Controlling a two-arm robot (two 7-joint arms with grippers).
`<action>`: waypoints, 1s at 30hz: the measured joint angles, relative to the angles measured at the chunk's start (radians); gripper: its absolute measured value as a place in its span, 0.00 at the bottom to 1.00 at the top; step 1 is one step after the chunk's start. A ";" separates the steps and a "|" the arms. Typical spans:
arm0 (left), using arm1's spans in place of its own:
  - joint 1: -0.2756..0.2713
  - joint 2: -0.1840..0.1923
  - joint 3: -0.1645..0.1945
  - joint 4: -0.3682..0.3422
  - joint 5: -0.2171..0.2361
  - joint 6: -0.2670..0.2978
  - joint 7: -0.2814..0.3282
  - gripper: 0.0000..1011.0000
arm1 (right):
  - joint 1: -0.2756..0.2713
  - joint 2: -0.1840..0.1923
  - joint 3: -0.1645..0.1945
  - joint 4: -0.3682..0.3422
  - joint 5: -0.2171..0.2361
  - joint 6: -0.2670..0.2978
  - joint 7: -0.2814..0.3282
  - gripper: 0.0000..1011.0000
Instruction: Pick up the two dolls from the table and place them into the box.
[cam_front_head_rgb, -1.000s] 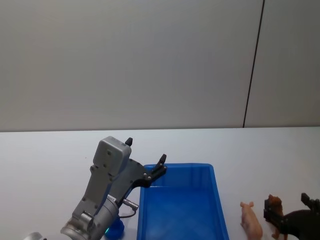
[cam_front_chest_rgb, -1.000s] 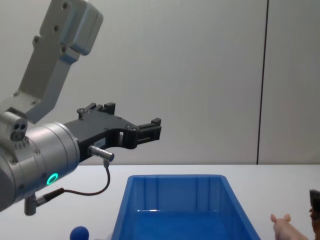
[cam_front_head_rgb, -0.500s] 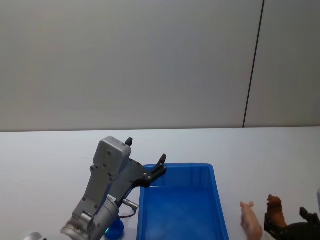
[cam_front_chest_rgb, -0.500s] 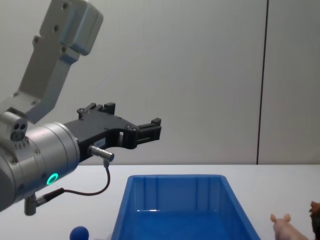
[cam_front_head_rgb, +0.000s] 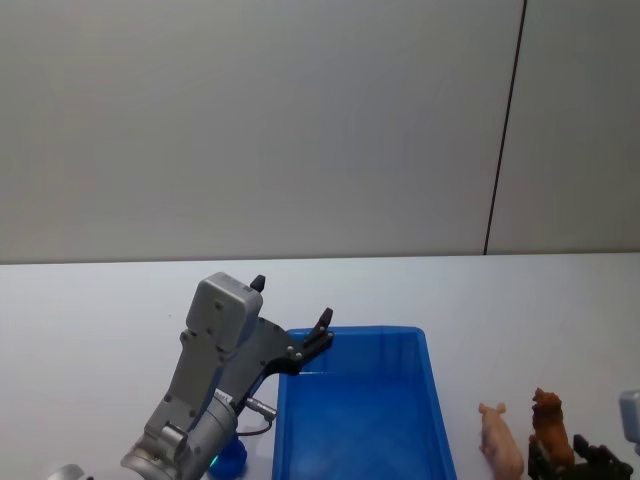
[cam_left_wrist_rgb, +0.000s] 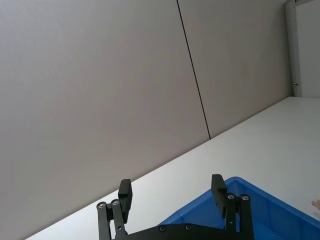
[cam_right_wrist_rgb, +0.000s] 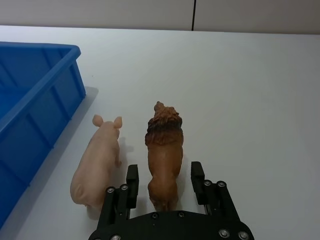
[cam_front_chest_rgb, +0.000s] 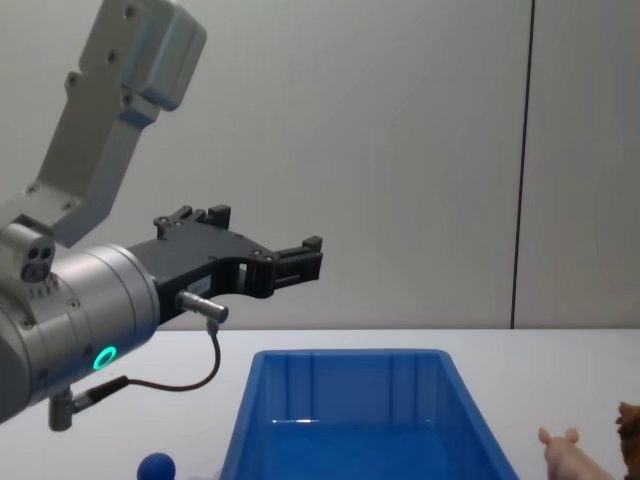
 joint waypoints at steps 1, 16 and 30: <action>0.000 0.000 0.000 0.000 0.000 0.000 0.000 0.99 | 0.002 -0.002 -0.001 0.006 0.000 0.001 0.003 0.64; 0.000 0.000 0.000 0.000 0.000 0.000 0.000 0.99 | 0.003 -0.012 -0.006 -0.006 -0.026 0.004 0.010 0.28; 0.000 0.000 0.000 0.000 0.000 0.000 0.000 0.99 | 0.019 -0.027 -0.021 -0.099 -0.078 -0.014 0.058 0.28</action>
